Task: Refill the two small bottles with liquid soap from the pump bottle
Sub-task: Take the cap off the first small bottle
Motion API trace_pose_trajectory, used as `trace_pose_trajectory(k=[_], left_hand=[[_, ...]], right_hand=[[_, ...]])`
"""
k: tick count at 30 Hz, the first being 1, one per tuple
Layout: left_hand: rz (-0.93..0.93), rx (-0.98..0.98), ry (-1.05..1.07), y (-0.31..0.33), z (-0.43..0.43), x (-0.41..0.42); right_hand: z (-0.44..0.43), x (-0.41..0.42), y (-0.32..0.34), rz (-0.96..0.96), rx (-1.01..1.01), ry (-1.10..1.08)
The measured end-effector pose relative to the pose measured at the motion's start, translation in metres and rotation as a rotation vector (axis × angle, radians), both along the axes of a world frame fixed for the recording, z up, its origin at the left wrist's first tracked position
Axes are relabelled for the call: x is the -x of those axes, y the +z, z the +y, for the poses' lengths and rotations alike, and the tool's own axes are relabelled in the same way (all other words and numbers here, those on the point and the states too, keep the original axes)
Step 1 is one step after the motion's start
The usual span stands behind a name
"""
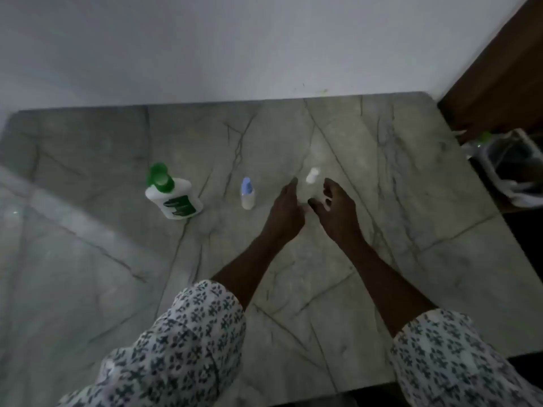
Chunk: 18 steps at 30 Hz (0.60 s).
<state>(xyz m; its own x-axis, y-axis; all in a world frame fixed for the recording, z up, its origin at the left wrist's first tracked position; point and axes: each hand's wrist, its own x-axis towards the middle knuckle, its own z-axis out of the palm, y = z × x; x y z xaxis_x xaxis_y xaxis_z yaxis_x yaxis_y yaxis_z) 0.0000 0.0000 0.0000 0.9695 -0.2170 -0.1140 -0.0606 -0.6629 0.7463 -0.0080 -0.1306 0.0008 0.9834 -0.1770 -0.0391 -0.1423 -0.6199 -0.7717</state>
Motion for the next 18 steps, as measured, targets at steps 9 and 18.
trace_pose_trajectory(k=[9,18], left_hand=[[-0.24,0.229,0.102,-0.049,-0.013,-0.027],[-0.452,0.219,0.188,-0.058,-0.007,-0.02]], right_hand=[[-0.006,-0.018,-0.035,-0.19,-0.081,0.024],[-0.011,-0.015,-0.028,-0.344,-0.029,0.198]])
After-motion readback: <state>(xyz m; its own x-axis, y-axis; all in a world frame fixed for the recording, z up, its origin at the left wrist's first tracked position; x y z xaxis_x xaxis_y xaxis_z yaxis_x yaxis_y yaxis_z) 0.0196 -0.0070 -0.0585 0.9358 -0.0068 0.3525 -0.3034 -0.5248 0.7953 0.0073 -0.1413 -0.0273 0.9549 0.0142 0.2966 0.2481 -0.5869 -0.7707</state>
